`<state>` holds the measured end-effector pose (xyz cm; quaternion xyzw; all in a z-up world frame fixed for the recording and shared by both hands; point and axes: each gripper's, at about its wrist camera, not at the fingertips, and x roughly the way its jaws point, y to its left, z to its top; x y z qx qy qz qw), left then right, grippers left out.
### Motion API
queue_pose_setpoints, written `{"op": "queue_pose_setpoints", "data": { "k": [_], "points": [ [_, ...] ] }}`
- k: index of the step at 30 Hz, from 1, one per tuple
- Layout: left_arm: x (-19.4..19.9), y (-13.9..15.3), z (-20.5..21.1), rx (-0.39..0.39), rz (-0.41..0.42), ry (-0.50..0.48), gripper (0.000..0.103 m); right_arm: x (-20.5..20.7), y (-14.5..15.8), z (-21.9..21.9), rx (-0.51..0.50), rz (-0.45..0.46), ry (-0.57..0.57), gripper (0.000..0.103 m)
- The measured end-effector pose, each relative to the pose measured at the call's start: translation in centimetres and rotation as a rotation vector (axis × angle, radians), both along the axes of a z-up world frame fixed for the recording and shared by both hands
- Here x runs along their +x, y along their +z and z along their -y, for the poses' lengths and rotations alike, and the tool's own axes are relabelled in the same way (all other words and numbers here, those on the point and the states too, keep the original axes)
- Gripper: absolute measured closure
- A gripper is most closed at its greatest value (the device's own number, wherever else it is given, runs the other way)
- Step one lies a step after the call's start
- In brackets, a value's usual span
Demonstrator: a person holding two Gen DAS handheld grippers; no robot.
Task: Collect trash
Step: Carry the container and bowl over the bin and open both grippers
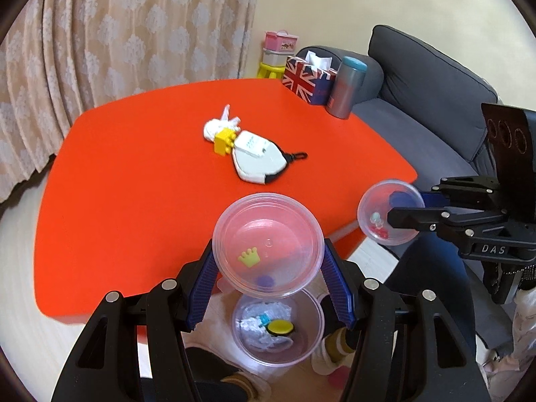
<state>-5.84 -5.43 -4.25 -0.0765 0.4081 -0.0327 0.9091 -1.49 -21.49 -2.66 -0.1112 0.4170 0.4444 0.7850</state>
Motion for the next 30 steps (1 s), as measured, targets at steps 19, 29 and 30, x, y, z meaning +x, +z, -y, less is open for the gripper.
{"op": "queue_pose_setpoints", "data": {
  "k": [19, 29, 30],
  "points": [
    [-1.7, -2.1, 0.9, -0.029, -0.021, -0.011, 0.044, -1.2, -4.2, -0.4, -0.019, -0.074, 0.026, 0.029],
    [-1.8, -2.8, 1.1, -0.037, -0.033, -0.015, 0.044, -0.4, -4.1, 0.2, -0.006, -0.066, -0.029, 0.01],
    [-1.7, -2.8, 1.1, -0.036, -0.034, -0.016, 0.044, -0.4, -4.1, 0.3, -0.007, -0.064, -0.034, 0.01]
  ]
}}
